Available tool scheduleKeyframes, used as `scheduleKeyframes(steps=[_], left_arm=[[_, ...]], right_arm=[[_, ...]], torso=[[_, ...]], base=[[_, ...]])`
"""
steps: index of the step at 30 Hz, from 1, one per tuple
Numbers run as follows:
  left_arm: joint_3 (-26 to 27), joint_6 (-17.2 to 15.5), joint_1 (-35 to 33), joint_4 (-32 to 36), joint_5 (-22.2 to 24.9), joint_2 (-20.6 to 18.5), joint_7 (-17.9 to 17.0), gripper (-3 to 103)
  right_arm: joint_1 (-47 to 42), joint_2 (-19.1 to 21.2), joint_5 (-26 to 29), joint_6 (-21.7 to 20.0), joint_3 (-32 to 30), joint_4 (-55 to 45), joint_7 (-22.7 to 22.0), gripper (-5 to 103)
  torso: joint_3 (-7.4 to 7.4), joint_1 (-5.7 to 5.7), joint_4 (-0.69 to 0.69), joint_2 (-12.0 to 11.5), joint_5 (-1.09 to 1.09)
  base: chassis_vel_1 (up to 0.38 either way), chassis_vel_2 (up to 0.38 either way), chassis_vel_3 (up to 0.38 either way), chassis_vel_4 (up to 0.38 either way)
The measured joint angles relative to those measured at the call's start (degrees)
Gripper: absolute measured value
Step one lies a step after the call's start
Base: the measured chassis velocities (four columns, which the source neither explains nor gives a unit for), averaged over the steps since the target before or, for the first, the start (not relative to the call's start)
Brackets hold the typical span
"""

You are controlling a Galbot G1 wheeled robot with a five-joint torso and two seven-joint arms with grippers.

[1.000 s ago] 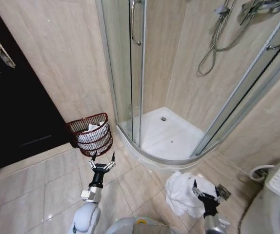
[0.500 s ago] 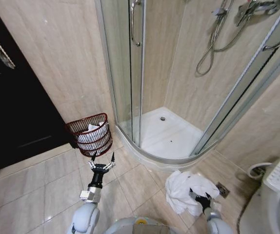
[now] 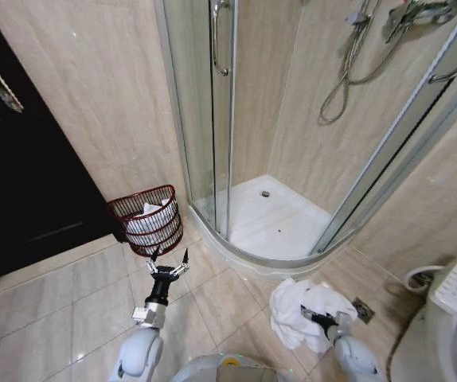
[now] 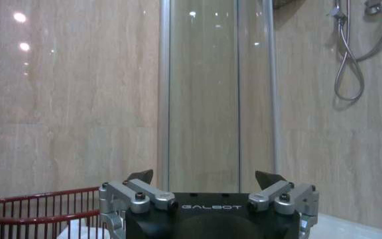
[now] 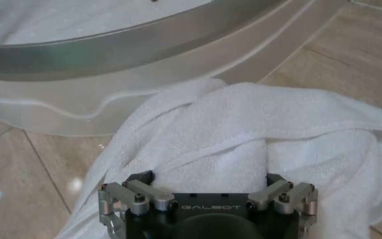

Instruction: Discard the used towel into the hamper.

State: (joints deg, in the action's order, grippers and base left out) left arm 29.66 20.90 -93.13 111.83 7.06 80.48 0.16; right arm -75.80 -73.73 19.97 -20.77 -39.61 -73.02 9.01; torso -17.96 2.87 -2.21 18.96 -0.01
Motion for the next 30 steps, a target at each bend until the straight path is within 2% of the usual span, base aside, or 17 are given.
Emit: scheduleKeyframes(steps=[9, 25, 26, 29, 30], left_arm=[[0.4, -0.1, -0.5, 0.6, -0.1, 0.3, -0.1, 100], [0.2, -1.0, -0.4, 1.5, -0.9, 0.9, -0.3, 100], [0.1, -1.0, -0.3, 1.6, -1.1, 1.0, -0.3, 100], [-0.1, -1.1, -0.3, 1.7, -1.3, 1.0, -0.3, 100], [-0.1, -1.1, -0.3, 1.8, -1.4, 1.0, -0.3, 100]], right_arm=[[4.5, -0.3, -1.9, 0.0, 1.7, 6.1, -2.7, 100], [6.6, -0.9, -2.5, -1.7, 2.2, 10.8, -3.7, 100], [6.8, -0.8, -2.5, -1.7, 2.2, 11.0, -3.9, 103], [7.0, -0.7, -2.4, -1.6, 2.2, 11.2, -4.1, 100], [7.1, -0.7, -2.4, -1.5, 2.2, 11.5, -4.2, 90]], torso=[[-0.01, 0.01, -0.01, 0.0, 0.01], [-0.02, 0.01, 0.00, 0.0, 0.01], [-0.02, 0.01, -0.01, 0.0, 0.01], [-0.02, 0.01, 0.00, 0.0, 0.00], [-0.02, 0.01, 0.00, 0.0, 0.00]], base=[[0.000, 0.000, 0.000, 0.000], [0.000, 0.000, 0.000, 0.000], [0.000, 0.000, 0.000, 0.000], [0.000, 0.000, 0.000, 0.000], [0.000, 0.000, 0.000, 0.000]])
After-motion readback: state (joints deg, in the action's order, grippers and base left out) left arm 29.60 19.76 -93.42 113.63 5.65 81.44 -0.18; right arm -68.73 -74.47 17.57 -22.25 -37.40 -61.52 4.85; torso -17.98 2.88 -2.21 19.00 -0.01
